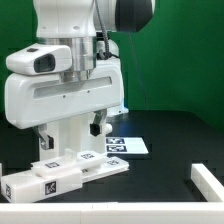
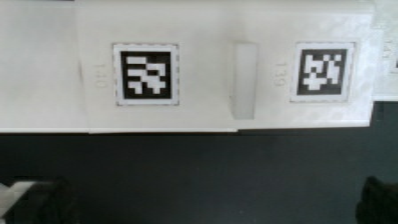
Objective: Assemble cabinet
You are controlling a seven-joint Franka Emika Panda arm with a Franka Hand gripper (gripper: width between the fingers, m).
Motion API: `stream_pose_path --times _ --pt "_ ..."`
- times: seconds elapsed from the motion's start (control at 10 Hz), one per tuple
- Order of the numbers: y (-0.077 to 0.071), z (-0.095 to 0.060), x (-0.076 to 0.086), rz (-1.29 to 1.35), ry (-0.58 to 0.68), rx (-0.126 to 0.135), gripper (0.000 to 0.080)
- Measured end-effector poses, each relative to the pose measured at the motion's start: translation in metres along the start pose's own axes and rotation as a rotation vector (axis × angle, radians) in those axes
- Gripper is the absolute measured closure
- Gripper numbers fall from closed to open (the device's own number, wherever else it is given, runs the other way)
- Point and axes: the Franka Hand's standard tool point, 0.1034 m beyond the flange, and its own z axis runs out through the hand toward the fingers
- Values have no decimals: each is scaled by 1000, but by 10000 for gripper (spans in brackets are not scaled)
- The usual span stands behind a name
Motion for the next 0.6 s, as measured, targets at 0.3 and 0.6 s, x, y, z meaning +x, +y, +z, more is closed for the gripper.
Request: stream_pose_path --times 0.3,0.6 --pt "8 27 -19 90 -33 29 2" --pt "15 35 -23 79 -36 30 2"
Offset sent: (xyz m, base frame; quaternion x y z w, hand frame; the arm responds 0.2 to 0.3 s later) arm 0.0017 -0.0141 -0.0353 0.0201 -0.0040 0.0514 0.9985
